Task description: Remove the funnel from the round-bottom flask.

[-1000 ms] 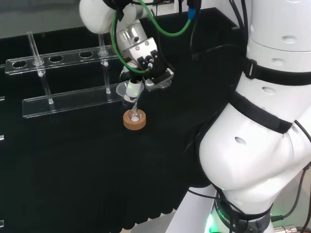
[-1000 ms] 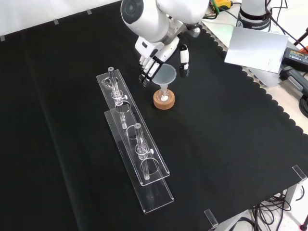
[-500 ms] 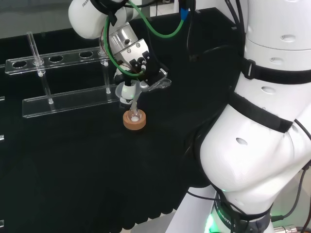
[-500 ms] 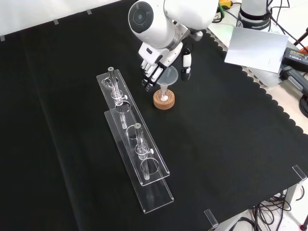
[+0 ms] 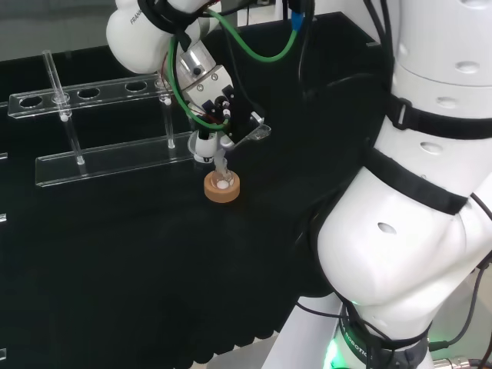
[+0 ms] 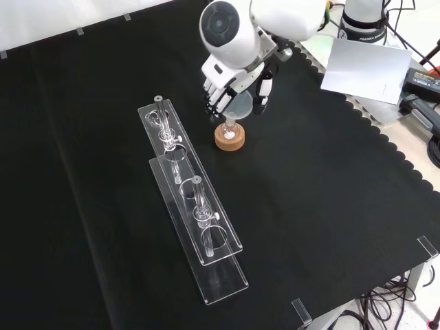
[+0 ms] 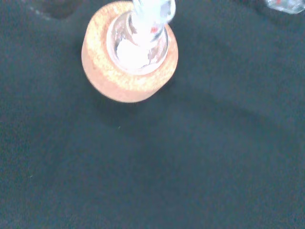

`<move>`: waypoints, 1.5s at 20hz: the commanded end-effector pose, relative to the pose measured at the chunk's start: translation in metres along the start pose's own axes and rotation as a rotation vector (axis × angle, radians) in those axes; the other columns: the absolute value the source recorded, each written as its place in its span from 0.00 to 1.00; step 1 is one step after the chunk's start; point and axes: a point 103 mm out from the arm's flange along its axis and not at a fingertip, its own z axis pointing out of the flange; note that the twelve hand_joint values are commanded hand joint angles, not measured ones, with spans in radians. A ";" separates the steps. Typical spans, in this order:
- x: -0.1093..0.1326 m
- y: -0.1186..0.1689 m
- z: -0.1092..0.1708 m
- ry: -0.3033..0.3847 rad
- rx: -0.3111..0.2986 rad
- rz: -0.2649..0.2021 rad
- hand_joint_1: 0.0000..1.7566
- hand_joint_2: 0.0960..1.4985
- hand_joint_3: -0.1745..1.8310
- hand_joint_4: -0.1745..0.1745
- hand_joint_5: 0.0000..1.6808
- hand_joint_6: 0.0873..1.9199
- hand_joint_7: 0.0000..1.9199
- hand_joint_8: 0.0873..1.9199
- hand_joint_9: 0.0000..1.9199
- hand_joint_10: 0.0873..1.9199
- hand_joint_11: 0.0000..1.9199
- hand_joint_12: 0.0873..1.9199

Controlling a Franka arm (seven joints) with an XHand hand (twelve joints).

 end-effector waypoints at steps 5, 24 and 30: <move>-0.004 -0.017 -0.029 -0.003 -0.049 0.002 0.48 0.75 0.00 0.65 0.52 0.12 0.30 0.29 0.47 0.19 0.39 0.61; -0.052 -0.064 -0.092 0.145 -0.141 0.019 0.46 0.74 0.00 0.65 0.51 0.15 0.30 0.29 0.46 0.18 0.38 0.61; -0.071 -0.074 -0.111 0.194 -0.190 0.033 0.46 0.74 0.00 0.65 0.51 0.16 0.30 0.29 0.46 0.18 0.38 0.61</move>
